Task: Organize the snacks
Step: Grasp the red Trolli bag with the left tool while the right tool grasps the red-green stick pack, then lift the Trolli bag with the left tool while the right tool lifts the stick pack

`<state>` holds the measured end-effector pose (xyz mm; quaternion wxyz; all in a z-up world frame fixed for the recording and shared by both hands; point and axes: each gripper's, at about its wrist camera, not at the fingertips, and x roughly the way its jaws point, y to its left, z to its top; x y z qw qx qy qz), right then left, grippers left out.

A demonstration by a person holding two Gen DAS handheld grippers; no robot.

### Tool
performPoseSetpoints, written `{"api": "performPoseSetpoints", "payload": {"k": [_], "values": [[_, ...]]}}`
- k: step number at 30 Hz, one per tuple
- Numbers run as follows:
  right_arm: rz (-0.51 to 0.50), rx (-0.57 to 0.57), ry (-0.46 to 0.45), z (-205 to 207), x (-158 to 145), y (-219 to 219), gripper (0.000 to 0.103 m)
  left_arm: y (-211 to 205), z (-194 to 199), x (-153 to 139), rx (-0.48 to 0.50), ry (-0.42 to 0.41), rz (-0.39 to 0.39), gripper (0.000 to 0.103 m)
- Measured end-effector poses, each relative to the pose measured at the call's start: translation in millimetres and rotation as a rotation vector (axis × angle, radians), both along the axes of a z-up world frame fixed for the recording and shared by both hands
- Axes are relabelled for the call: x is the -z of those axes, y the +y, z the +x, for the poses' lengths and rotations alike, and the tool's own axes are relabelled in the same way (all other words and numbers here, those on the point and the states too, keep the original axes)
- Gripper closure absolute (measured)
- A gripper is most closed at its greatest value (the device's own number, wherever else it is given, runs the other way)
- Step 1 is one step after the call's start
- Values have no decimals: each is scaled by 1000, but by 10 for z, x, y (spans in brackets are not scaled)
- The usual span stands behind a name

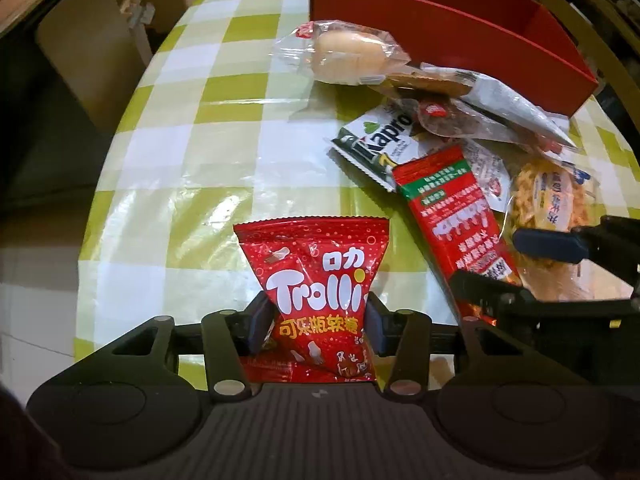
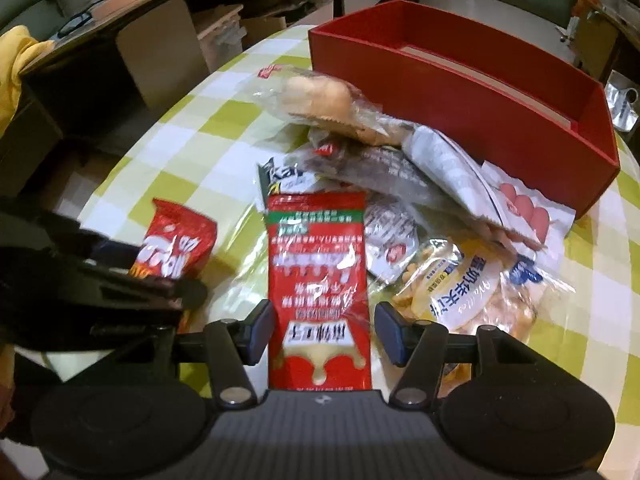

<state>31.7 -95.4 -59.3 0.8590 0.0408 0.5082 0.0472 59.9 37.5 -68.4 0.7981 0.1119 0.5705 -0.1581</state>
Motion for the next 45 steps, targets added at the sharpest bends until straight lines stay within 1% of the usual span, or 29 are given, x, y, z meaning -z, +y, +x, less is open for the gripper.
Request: {"api": "performPoseSetpoints", "payload": {"k": [2,3,5,6,7,8,9,10,11,12,13,14,15,17,18,21,23,24,26,29,30,31,33,36,38,39,41,42,45], "values": [[-14,-7,16,51,44,24,37,9,23,35,-18,-2,19,44],[-15,-6,27,73,73,21,34,7,27,55,-25,-6,38,41],[-7,0,33,75,70,-2,33,40,16,63,-41,-7,43,36],[-12,-2,35,65,56,-8,38,47,22,65,-47,-7,49,28],[-27,-13,29,41,43,-4,45,55,21,82,-52,-8,62,19],[-47,-25,15,10,27,9,50,60,16,101,-58,-16,80,14],[-58,-39,5,-11,9,21,59,65,9,110,-63,-27,100,10],[-72,-48,-4,-43,-17,36,73,66,11,117,-62,-32,107,10],[-93,-63,-12,-78,-42,57,82,71,12,115,-62,-30,105,11],[-91,-81,-17,-107,-59,67,82,80,12,107,-61,-24,92,17],[-83,-86,-14,-122,-60,74,83,86,12,94,-57,-14,71,29],[-83,-92,-13,-132,-58,84,84,86,11,73,-48,0,44,34],[-90,-95,-15,-141,-57,89,84,68,-3,53,-40,-1,48,41],[-85,-88,-16,-158,-82,66,85,32,-30,38,-32,-7,67,42],[-76,-79,-20,-174,-106,45,85,26,-37,34,-34,-7,71,44],[-45,-47,-23,-229,-169,-34,86,41,-76,-17,-48,3,63,47],[18,-13,-2,-231,-159,-87,81,69,-86,-41,-67,14,56,47],[49,-19,4,-230,-155,-81,81,89,-76,-35,-76,18,52,47],[54,-55,-17,-232,-172,18,79,130,-95,-46,-92,22,46,47],[13,-95,-8,-172,-141,218,68,163,-97,-52,-93,26,34,47],[-5,-103,6,-131,-98,265,60,171,-96,-50,-93,31,32,47],[-27,-94,23,-81,-41,307,58,180,-91,-45,-95,37,29,47],[-72,-101,-2,-40,-14,357,57,198,-55,-12,-103,40,35,46],[-113,-107,11,-7,6,384,56,226,23,49,-108,52,35,44],[-98,-91,28,-7,10,344,61,218,12,85,-102,53,44,38],[-107,-92,32,-12,9,335,67,196,-9,90,-89,50,53,34],[-127,-96,38,-31,-15,341,87,150,-51,102,-75,33,72,32],[-128,-96,47,-51,-39,330,91,143,-56,98,-71,36,71,33],[-159,-99,53,-133,-57,335,92,174,-40,80,-86,64,40,42]]}}
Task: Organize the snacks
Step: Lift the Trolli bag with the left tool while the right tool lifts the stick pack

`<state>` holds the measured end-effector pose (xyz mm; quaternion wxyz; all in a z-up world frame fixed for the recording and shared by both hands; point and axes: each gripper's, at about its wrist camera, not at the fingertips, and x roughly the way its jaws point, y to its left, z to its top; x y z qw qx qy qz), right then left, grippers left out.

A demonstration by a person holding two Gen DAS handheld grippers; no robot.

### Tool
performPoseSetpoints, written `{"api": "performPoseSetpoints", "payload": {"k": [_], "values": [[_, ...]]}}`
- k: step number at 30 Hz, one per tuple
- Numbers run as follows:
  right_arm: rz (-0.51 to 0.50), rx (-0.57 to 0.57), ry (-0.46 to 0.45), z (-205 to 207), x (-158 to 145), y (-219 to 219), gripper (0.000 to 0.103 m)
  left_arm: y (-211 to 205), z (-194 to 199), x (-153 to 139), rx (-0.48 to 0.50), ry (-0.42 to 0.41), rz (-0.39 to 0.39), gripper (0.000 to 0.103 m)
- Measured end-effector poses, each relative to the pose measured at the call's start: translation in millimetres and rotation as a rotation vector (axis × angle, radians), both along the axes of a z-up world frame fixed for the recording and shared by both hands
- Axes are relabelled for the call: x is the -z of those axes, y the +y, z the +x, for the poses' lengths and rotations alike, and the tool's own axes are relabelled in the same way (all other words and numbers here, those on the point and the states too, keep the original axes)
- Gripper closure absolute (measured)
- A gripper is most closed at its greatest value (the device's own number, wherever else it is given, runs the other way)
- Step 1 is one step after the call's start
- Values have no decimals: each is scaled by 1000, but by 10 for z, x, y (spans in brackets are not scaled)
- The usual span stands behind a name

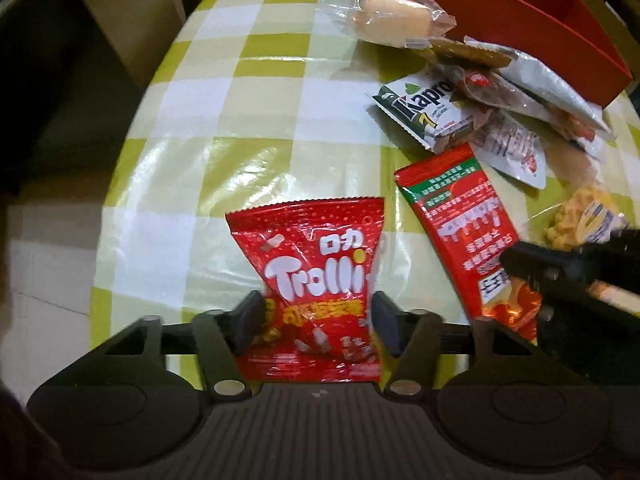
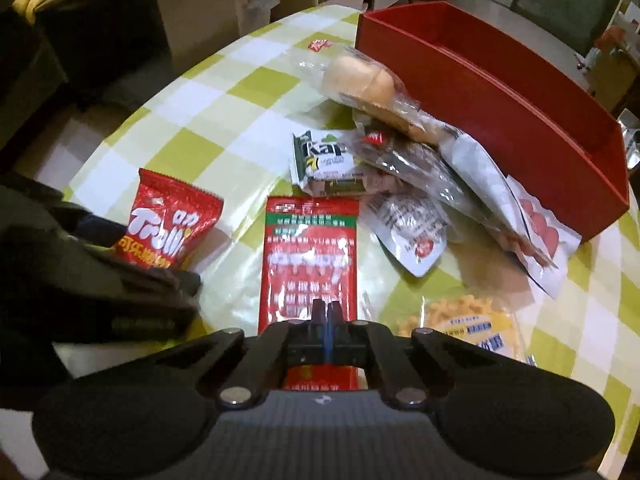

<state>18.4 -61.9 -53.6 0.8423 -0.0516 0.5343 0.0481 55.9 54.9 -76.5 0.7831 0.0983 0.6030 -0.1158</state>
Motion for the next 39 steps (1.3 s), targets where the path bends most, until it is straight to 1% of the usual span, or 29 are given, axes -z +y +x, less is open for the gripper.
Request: {"api": "performPoseSetpoints", "payload": {"k": [1,4,5,6,7,8,9,11,12,13,15,16,19,20,22,23,24,25,26,27,29,30,33,36,38,39], "values": [[-2,1,0,-30,-3,-5,92,-1,1,-2,0,2,4,42],[44,30,-11,-108,-72,-65,92,-6,-47,-42,-5,-3,20,47],[85,54,-7,-110,-104,-120,92,14,-60,-67,-14,-4,10,47],[128,59,3,-111,-127,-151,92,25,-90,-99,-26,-2,1,47],[168,47,-10,-108,-160,-165,91,49,-99,-111,-39,1,-4,47],[174,30,-27,-98,-184,-140,91,85,-104,-115,-59,6,-8,47],[162,7,-21,-66,-188,-90,88,117,-99,-115,-73,13,-15,48],[133,-8,-2,36,-138,15,84,169,-90,-106,-96,30,-40,48],[131,-14,15,91,-94,57,79,175,-88,-110,-97,31,-44,48],[126,-20,39,147,-30,89,71,179,-87,-112,-96,31,-47,47],[88,-51,15,178,-3,164,69,193,-78,-97,-94,33,-41,48],[80,-54,12,185,-2,168,65,206,-63,-89,-93,32,-37,48],[102,-31,13,193,3,151,61,282,-1,-77,-105,47,-56,47],[68,-59,9,172,13,197,61,306,3,-79,-107,51,-64,46],[-45,-110,-7,121,36,324,66,322,5,-73,-99,56,-69,46],[-72,-121,-7,102,39,356,67,320,1,-71,-93,55,-67,46],[-72,-113,-1,106,29,346,70,314,0,-59,-86,52,-60,46],[-50,-94,9,117,-1,311,79,302,1,-48,-80,49,-53,46],[-6,-78,19,128,-38,263,91,290,6,-48,-78,47,-52,46],[19,-55,22,125,-81,221,92,289,7,-58,-82,51,-62,46],[15,-53,-8,60,-184,180,92,292,27,-85,-88,64,-107,47],[18,-45,-8,36,-216,154,92,285,14,-109,-85,63,-118,48],[44,-16,-40,-52,-349,47,93,237,-21,-169,-68,48,-120,49],[74,14,-72,-143,-517,-62,93,209,-14,-201,-65,60,-158,49],[84,32,-53,-140,-530,-126,93,158,-6,-235,-62,55,-168,49],[108,44,-48,-131,-514,-155,92,132,-5,-248,-61,49,-165,49]]}}
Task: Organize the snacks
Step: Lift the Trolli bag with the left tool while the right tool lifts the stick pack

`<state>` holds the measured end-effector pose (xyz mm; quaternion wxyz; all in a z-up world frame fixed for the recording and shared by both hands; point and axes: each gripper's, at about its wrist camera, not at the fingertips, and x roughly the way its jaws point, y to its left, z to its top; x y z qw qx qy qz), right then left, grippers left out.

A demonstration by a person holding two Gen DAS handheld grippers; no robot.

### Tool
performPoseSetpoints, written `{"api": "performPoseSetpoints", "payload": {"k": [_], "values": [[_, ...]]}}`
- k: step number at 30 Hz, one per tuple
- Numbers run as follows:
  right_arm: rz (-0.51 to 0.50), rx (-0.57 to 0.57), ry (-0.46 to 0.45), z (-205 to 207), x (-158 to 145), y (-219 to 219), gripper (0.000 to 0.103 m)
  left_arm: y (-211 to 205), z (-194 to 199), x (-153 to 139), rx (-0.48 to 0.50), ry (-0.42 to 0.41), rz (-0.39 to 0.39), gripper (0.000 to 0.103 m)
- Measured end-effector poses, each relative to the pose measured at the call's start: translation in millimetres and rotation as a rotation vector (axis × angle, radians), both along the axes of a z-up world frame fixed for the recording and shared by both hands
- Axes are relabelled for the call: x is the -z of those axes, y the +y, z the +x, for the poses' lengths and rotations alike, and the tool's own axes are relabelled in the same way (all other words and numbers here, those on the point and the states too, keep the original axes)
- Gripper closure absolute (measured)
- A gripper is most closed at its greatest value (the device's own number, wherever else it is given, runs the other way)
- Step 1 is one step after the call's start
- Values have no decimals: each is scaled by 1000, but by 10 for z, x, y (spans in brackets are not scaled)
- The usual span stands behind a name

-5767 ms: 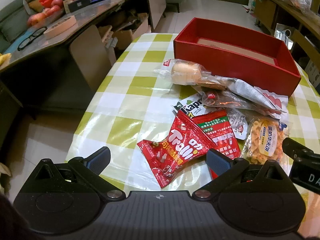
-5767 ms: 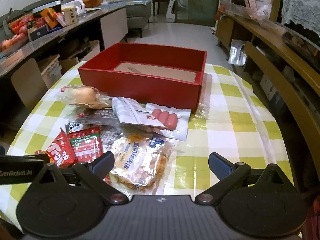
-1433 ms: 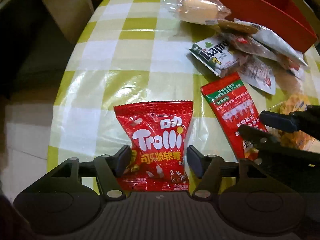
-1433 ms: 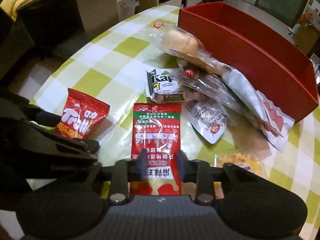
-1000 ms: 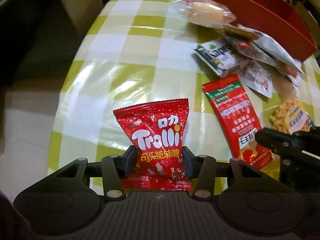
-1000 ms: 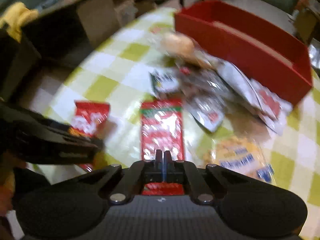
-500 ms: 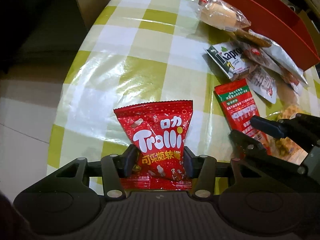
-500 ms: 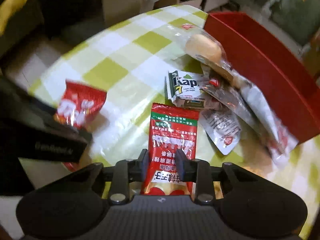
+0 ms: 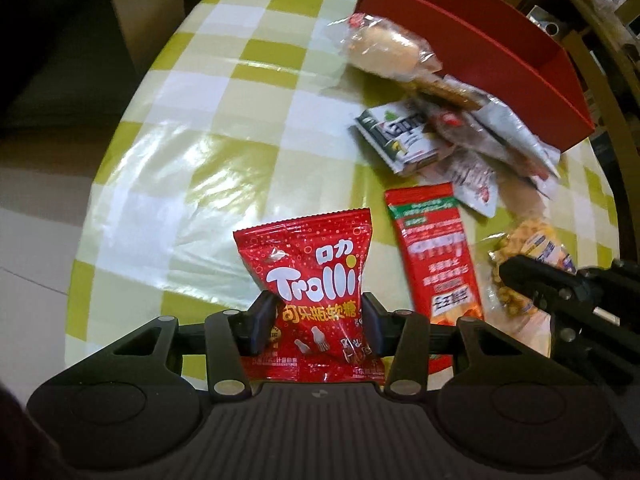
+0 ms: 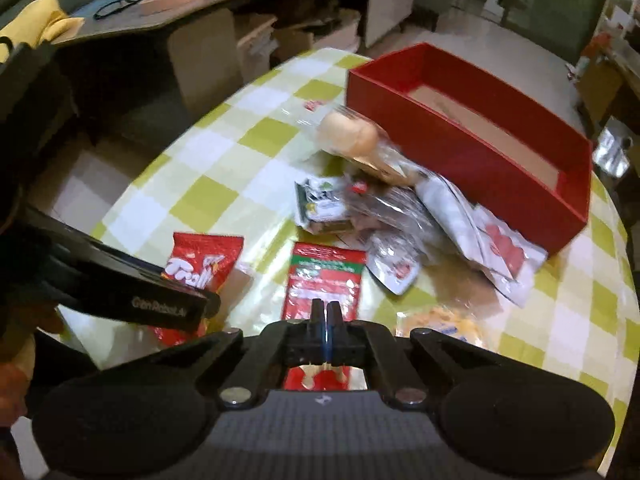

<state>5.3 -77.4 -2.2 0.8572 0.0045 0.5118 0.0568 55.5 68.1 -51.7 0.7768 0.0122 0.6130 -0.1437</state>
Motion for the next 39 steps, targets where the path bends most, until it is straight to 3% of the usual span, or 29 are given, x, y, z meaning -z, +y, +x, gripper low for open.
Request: {"api": "performPoseSetpoints", "payload": {"k": [2,4,9,10,12,15,20,24,27,32,37,39], "values": [[79,35,-17,28,21,-50,91,-54,-5,-12,6,-6,4,49],[124,37,30,118,109,5,82,-58,-13,14,8,0,10,49],[74,33,147,239,466,201,73,76,37,71,-23,21,28,49],[87,34,129,236,492,199,72,97,39,71,-23,22,22,49],[69,27,114,251,505,224,74,141,54,90,-33,18,15,48],[26,42,158,333,503,241,92,86,69,163,-19,50,51,47],[-2,35,187,309,491,195,92,-100,3,162,53,29,103,48],[36,67,186,283,458,146,92,-94,1,154,47,30,104,49],[88,28,149,280,388,203,92,22,51,160,2,48,70,49],[73,17,219,442,474,321,81,131,117,183,-39,64,48,48],[158,42,260,538,493,164,77,108,130,195,-26,67,53,47],[114,58,235,537,453,161,66,100,130,195,-22,65,53,47]]}}
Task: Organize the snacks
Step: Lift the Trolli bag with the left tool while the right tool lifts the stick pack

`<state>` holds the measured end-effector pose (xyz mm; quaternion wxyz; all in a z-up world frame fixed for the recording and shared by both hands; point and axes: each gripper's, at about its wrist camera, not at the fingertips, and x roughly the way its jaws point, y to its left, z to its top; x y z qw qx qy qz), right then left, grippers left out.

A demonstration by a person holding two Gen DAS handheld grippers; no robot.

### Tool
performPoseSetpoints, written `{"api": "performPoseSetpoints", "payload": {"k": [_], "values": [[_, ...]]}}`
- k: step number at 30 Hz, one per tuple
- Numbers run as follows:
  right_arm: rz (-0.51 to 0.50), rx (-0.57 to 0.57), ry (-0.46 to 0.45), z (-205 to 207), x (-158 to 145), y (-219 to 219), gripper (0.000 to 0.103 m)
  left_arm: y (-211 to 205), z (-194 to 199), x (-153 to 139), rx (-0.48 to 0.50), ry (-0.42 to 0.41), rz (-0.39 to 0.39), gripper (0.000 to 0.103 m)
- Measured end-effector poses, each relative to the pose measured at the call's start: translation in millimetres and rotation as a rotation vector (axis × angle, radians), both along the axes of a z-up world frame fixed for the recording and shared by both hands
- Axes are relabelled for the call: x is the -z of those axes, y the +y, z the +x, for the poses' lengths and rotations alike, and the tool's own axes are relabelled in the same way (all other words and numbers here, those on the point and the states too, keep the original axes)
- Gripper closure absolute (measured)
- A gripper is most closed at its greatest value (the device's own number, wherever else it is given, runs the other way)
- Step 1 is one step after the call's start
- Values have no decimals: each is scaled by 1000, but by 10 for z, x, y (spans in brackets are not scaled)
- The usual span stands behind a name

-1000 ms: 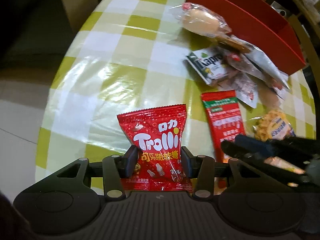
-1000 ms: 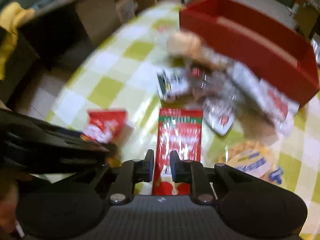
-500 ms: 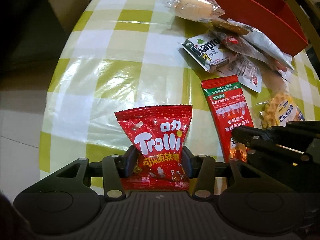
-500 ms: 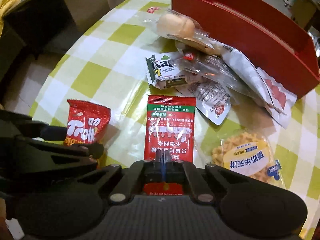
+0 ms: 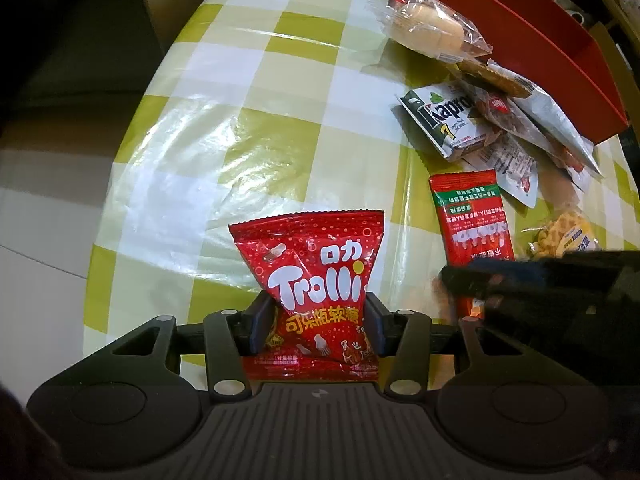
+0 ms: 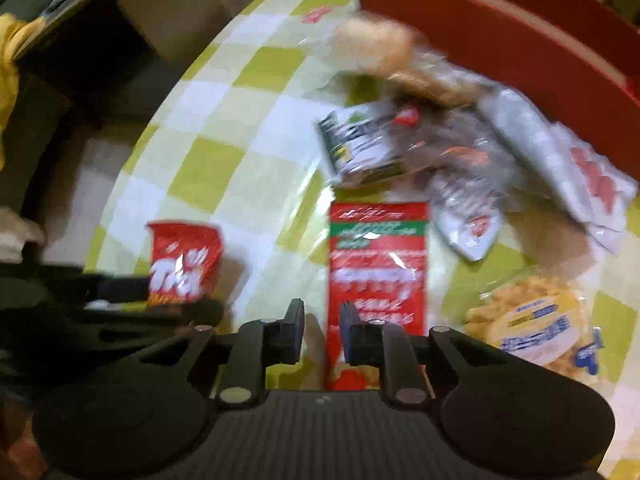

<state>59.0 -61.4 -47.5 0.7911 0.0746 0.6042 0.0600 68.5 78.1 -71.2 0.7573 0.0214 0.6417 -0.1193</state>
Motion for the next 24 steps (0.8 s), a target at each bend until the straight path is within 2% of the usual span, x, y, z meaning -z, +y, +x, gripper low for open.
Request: {"api": "performPoseSetpoints", "payload": {"k": [1,4,5,6,9,11,13,15,17,19,21,24], "values": [[-22,-18,-3,-6,-19,19,61,1,3,0,2,0,-3,47],[-56,-36,-19,-41,-80,25,56,27,10,-3,-2,6,-17,47],[-92,-37,-21,-43,-78,36,52,56,5,-11,-2,7,-20,47],[-108,-32,-13,-30,-54,44,43,61,7,-14,-1,7,-20,47],[-108,-24,24,-5,42,64,42,82,2,-19,-3,1,-5,49],[-142,-39,9,-4,91,90,34,100,8,-21,-8,3,-15,48],[-143,-41,41,7,196,67,25,98,3,-16,-8,5,-17,47],[-154,-43,17,-12,227,69,23,69,-5,-6,0,4,-6,48],[-150,-35,7,-18,226,50,24,59,-2,-12,-5,1,-4,47],[-170,-63,-24,-62,191,68,42,39,-9,-12,-1,-1,2,46],[-162,-68,-23,-92,153,62,50,-3,-31,-23,15,-3,5,46],[-145,-68,-28,-165,104,1,51,-46,-48,-43,29,5,-7,47]]}}
